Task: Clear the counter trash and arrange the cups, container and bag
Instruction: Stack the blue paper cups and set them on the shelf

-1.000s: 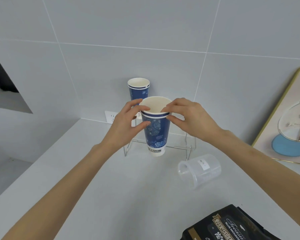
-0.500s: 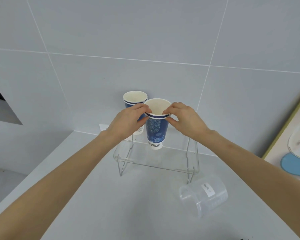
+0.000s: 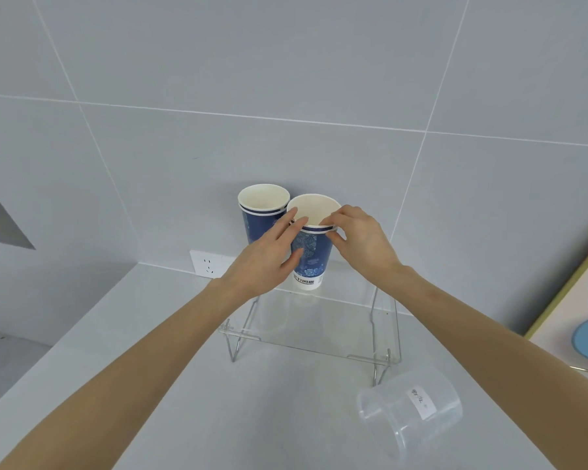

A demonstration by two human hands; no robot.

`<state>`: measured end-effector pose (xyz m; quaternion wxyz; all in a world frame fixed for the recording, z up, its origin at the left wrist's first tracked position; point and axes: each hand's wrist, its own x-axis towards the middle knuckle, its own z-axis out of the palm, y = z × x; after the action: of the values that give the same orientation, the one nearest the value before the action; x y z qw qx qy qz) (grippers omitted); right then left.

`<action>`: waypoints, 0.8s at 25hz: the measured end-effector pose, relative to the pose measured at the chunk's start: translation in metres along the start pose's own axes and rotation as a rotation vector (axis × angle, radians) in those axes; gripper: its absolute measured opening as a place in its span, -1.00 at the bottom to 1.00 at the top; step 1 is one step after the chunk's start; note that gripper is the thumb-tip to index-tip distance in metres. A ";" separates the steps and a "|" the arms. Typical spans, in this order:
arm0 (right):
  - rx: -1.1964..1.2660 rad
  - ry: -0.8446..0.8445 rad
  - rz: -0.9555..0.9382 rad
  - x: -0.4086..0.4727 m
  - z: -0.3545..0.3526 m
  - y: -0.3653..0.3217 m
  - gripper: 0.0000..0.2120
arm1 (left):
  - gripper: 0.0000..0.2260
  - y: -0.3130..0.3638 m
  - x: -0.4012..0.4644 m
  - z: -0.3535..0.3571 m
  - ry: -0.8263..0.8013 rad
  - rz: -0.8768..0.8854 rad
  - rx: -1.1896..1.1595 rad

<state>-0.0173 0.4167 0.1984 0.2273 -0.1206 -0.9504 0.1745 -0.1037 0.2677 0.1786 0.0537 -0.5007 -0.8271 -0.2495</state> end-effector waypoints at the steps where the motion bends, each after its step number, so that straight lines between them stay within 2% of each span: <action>1: 0.000 0.000 0.001 0.002 0.001 0.001 -0.75 | -0.54 0.000 0.001 0.002 -0.003 -0.007 -0.009; 9: -0.007 0.035 0.022 0.007 0.010 0.003 -0.74 | -0.50 -0.002 0.010 0.008 -0.013 -0.050 -0.024; 16: -0.164 -0.059 -0.069 -0.006 -0.002 0.003 -0.44 | -0.43 0.003 0.003 -0.002 -0.048 -0.045 0.046; 20: -0.232 -0.103 -0.041 -0.035 -0.021 0.009 -0.39 | -0.43 0.014 -0.012 -0.012 0.000 -0.032 0.111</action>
<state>0.0242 0.4202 0.1989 0.1662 -0.1177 -0.9769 0.0648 -0.0877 0.2576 0.1900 0.0772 -0.4836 -0.8476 -0.2042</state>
